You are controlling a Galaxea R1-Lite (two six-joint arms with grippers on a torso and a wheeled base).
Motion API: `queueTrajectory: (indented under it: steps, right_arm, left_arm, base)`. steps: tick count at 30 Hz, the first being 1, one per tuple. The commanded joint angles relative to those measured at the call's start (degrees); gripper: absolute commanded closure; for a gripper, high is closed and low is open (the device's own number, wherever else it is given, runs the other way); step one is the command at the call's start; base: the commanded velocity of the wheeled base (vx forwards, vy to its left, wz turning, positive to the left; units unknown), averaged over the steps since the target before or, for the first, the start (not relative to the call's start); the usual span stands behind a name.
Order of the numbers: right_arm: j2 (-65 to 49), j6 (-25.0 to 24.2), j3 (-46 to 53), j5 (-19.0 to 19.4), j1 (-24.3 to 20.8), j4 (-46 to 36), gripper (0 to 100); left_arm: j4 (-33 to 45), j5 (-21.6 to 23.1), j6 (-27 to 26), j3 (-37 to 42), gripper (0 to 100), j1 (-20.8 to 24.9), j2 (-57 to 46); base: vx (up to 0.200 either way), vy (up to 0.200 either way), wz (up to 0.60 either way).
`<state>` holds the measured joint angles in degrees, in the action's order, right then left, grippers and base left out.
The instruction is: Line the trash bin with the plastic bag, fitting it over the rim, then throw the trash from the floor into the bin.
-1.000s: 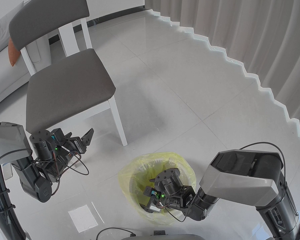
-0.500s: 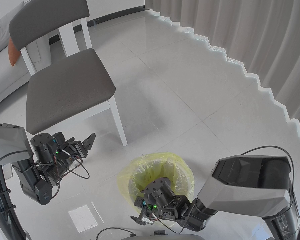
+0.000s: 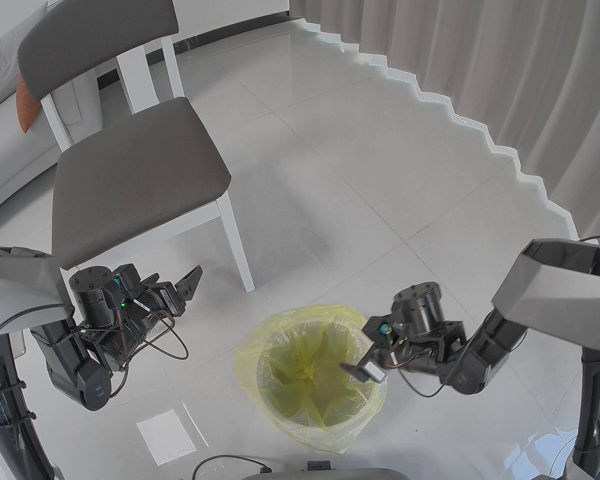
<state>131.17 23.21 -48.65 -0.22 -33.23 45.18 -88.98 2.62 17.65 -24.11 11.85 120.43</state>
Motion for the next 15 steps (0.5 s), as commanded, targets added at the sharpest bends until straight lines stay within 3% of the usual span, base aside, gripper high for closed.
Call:
queueTrajectory:
  steps: [1, 8, 15]
  right_arm:
    - [-3.91, -0.27, 5.41, 3.74, 13.98, 3.86, 0]
    - [0.67, -0.97, 5.94, 6.20, 26.29, 5.27, 0]
    - [7.26, -0.97, 2.33, 6.11, 30.24, 4.48, 0]
  left_arm:
    - [-1.02, -0.34, 0.01, 0.91, 0, 0.46, -0.46]
    - [-1.02, -0.42, 0.98, 1.96, 0, 0.72, -0.02]
    - [-1.02, -0.42, 1.24, 1.35, 0, 0.72, 1.03]
  base:
    - [0.000, 0.000, 0.00]
    - [0.000, 0.000, 0.00]
    - [0.000, 0.000, 0.00]
